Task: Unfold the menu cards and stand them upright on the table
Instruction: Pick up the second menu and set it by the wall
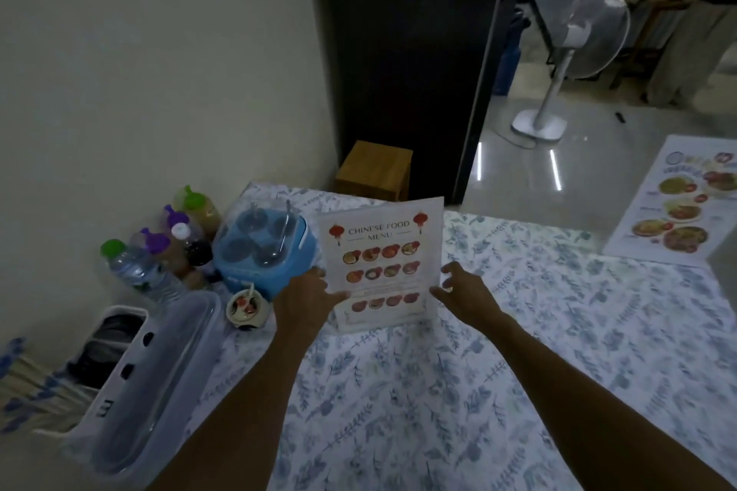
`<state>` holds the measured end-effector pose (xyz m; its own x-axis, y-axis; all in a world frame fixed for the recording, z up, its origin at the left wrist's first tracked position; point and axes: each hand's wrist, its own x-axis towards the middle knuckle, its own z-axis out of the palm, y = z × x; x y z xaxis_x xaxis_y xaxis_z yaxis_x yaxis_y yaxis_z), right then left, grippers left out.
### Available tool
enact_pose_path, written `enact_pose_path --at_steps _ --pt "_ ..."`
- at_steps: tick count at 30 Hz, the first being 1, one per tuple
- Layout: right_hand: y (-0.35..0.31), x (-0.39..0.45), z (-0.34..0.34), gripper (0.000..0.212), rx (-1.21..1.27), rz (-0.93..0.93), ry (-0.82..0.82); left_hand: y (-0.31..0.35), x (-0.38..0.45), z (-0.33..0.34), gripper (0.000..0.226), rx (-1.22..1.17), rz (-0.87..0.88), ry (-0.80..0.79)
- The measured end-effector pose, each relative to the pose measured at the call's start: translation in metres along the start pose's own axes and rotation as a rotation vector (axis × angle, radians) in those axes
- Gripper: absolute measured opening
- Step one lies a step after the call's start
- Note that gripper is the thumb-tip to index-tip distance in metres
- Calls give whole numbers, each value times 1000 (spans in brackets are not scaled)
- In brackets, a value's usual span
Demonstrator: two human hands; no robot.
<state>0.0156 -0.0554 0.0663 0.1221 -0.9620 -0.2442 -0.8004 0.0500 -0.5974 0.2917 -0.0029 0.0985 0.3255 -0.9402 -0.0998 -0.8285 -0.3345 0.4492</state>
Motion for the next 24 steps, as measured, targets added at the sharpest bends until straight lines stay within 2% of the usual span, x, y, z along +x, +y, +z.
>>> enact_pose_path --at_steps 4,10,18,24 --pt "4 16 6 48 21 -97 -73 3 5 8 47 -19 17 -17" --pt "3 34 -9 39 21 -134 -94 12 24 1 47 15 18 -13" --pt "-9 49 -58 40 30 -139 15 55 70 -16 49 -27 120 -7" --pt "-7 59 -90 41 -9 -72 99 89 114 -12 55 -85 235 -31"
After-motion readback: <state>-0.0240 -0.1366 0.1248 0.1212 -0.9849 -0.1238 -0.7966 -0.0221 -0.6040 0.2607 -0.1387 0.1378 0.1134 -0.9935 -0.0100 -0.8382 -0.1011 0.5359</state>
